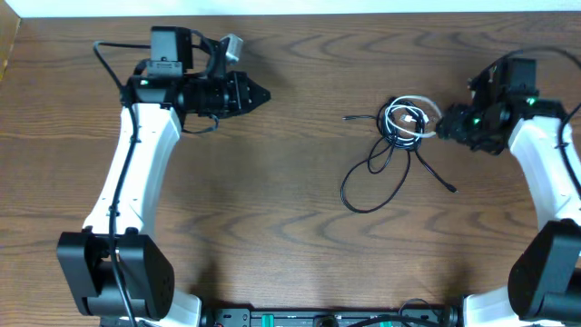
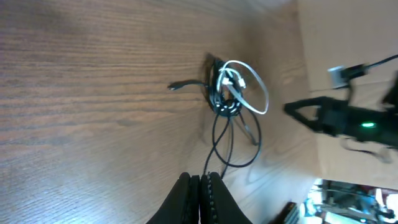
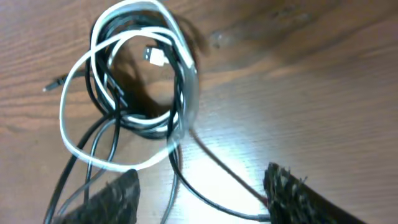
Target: Untangle cables
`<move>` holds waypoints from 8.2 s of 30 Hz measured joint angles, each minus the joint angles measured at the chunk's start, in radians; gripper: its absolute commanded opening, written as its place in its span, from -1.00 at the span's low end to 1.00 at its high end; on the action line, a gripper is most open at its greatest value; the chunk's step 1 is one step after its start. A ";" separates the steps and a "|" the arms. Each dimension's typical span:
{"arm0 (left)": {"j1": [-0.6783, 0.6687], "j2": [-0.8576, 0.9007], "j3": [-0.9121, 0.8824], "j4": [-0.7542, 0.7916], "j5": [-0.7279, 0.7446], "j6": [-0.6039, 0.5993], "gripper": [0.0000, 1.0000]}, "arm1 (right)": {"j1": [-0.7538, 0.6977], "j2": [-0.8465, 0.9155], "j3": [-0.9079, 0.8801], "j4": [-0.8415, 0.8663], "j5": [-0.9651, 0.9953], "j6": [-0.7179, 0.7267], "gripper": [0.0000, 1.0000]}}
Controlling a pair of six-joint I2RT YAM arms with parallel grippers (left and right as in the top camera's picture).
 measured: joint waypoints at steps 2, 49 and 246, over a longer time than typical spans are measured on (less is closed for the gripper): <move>-0.022 0.000 0.000 0.000 -0.036 0.000 -0.85 | 0.000 -0.002 0.040 -0.041 0.030 -0.017 0.31; -0.165 0.143 0.000 -0.076 -0.344 0.038 -0.10 | 0.370 0.417 0.064 0.319 -0.554 0.002 -0.21; -0.292 0.426 -0.086 0.298 -0.334 -0.083 -0.27 | 0.463 0.206 -0.181 0.513 -0.109 1.004 -0.66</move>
